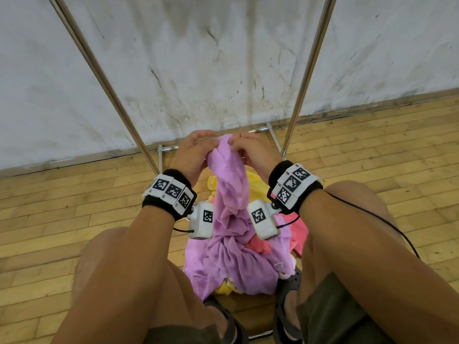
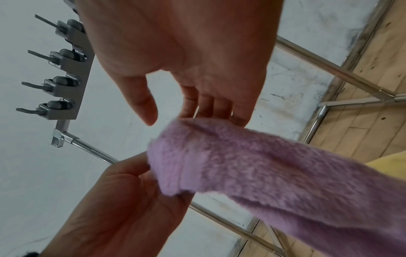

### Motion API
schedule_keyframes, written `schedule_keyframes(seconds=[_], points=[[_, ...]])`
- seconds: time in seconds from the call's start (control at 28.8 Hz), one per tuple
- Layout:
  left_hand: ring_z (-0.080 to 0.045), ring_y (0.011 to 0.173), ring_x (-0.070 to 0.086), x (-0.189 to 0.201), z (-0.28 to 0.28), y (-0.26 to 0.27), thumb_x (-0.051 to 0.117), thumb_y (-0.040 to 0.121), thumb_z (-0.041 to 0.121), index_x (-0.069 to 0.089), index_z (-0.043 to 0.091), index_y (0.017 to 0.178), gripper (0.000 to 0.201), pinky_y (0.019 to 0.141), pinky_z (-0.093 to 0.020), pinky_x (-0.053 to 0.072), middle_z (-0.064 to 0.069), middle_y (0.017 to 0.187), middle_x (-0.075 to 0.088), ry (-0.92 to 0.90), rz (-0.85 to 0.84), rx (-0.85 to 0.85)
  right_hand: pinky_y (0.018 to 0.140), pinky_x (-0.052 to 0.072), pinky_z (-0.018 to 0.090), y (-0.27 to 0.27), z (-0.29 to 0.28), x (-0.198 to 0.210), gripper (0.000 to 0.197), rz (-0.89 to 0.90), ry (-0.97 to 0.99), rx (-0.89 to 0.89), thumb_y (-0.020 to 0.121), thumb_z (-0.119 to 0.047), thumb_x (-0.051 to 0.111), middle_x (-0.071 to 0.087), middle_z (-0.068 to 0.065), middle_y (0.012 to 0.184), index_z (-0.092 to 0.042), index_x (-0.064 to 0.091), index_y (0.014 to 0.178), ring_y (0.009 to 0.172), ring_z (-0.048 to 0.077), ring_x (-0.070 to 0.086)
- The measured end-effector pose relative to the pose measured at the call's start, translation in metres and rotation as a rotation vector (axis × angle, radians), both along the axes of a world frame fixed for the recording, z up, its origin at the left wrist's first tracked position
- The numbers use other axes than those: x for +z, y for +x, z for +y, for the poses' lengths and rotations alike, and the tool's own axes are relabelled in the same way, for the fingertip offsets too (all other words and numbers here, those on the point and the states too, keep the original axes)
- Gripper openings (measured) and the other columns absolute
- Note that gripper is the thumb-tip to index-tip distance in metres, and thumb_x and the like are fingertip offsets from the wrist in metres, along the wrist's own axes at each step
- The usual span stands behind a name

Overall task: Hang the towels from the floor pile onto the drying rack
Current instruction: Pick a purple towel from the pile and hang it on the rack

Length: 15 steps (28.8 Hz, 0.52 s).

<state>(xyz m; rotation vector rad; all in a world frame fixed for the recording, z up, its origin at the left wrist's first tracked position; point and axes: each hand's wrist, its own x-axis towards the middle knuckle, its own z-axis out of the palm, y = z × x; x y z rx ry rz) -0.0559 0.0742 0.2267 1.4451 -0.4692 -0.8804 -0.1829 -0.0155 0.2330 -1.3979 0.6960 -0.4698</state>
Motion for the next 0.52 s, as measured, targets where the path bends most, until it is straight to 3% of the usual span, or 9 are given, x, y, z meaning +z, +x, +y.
schedule_keyframes(seconds=[0.1, 0.21, 0.28, 0.38, 0.45, 0.52], points=[[-0.017, 0.07, 0.061, 0.0, 0.001, 0.003, 0.06, 0.079, -0.012, 0.06, 0.011, 0.107, 0.036, 0.059, -0.026, 0.047, -0.011, 0.091, 0.067, -0.02, 0.042, -0.01, 0.07, 0.05, 0.026, 0.001, -0.002, -0.005, 0.013, -0.008, 0.012, -0.022, 0.085, -0.015, 0.072, 0.065, -0.001, 0.078, -0.007, 0.062, 0.09, 0.075, 0.012, 0.062], [-0.021, 0.078, 0.063, 0.004, 0.001, 0.0, 0.062, 0.082, -0.007, 0.063, 0.01, 0.102, 0.026, 0.068, -0.031, 0.051, -0.014, 0.093, 0.067, -0.029, 0.067, -0.003, 0.084, 0.052, 0.041, 0.002, -0.003, -0.01, 0.017, 0.044, -0.035, 0.026, 0.084, -0.009, 0.07, 0.072, 0.013, 0.1, -0.01, 0.068, 0.101, 0.094, 0.027, 0.067], [-0.019, 0.076, 0.062, 0.004, -0.001, 0.0, 0.062, 0.09, 0.003, 0.066, 0.01, 0.091, 0.008, 0.069, -0.03, 0.052, -0.009, 0.084, 0.068, 0.008, 0.033, 0.022, 0.08, 0.051, 0.036, 0.002, -0.002, -0.01, 0.019, 0.026, -0.039, 0.052, 0.086, -0.002, 0.065, 0.071, 0.01, 0.097, -0.016, 0.069, 0.098, 0.091, 0.023, 0.065], [-0.029, 0.085, 0.061, 0.0, 0.0, 0.0, 0.061, 0.093, 0.028, 0.072, 0.017, 0.089, 0.016, 0.076, -0.046, 0.045, -0.013, 0.092, 0.069, 0.077, 0.018, -0.051, 0.075, 0.051, 0.024, -0.001, 0.0, -0.005, 0.023, -0.042, -0.047, 0.069, 0.089, 0.005, 0.061, 0.07, 0.002, 0.091, -0.012, 0.069, 0.102, 0.086, 0.015, 0.064], [-0.03, 0.086, 0.061, -0.001, 0.002, 0.0, 0.063, 0.092, 0.028, 0.072, 0.021, 0.089, 0.012, 0.077, -0.05, 0.044, -0.012, 0.092, 0.07, 0.045, 0.019, -0.038, 0.077, 0.052, 0.025, -0.001, -0.001, -0.005, 0.022, -0.046, -0.067, 0.066, 0.089, 0.004, 0.063, 0.07, 0.002, 0.09, -0.01, 0.069, 0.104, 0.086, 0.015, 0.064], [-0.027, 0.082, 0.063, 0.001, 0.002, 0.0, 0.066, 0.091, 0.015, 0.069, 0.017, 0.094, 0.005, 0.074, -0.043, 0.05, -0.009, 0.09, 0.071, -0.008, 0.013, -0.001, 0.08, 0.051, 0.029, -0.001, -0.003, -0.007, 0.02, -0.026, -0.095, 0.048, 0.088, 0.002, 0.065, 0.069, 0.002, 0.088, -0.011, 0.068, 0.103, 0.087, 0.017, 0.063]])
